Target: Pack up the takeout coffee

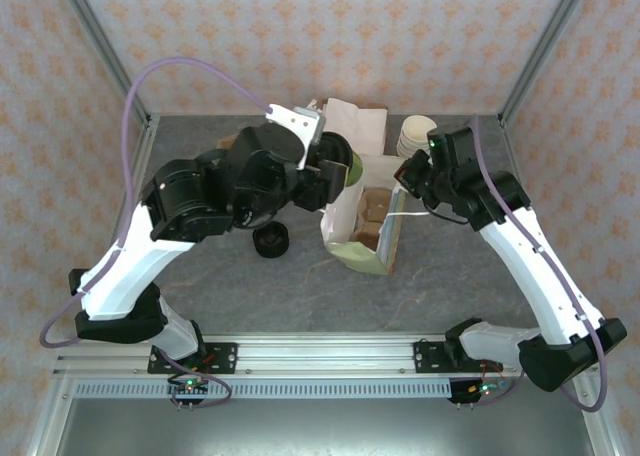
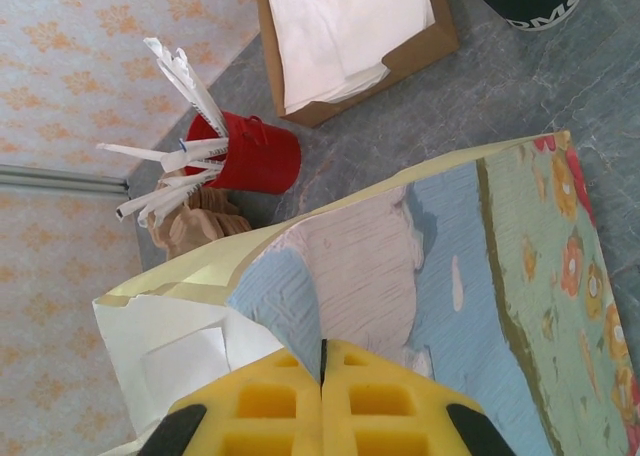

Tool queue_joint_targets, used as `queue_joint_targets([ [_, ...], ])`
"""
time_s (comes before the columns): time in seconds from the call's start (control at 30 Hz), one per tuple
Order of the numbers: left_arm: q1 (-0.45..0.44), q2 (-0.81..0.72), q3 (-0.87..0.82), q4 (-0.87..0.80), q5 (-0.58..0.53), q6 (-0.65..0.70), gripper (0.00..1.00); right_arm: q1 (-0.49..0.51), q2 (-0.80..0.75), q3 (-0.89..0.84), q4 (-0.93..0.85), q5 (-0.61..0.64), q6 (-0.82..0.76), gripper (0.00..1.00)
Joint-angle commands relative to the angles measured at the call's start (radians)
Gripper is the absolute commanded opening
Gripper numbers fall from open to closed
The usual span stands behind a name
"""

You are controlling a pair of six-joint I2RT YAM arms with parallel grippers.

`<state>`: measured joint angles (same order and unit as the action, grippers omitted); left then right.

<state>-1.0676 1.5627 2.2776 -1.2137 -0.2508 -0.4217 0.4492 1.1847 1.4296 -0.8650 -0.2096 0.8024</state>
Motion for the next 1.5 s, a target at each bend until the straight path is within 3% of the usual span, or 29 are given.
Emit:
queue_joint_targets([
  [0.0,-0.011,0.009,-0.078,0.080,0.029,-0.033,0.66,0.008,-0.054,-0.026,0.074,-0.010,0.032,0.00],
  [0.43,-0.012,0.013,-0.338,0.248,0.065,0.005,0.66,0.010,-0.199,-0.202,0.222,-0.071,0.103,0.00],
  [0.7,-0.013,0.056,-0.446,0.323,0.086,0.020,0.65,0.009,-0.214,-0.243,0.248,-0.106,0.110,0.00],
  [1.47,-0.009,0.107,-0.657,0.534,-0.090,0.062,0.66,0.009,-0.284,-0.345,0.328,-0.221,0.045,0.00],
])
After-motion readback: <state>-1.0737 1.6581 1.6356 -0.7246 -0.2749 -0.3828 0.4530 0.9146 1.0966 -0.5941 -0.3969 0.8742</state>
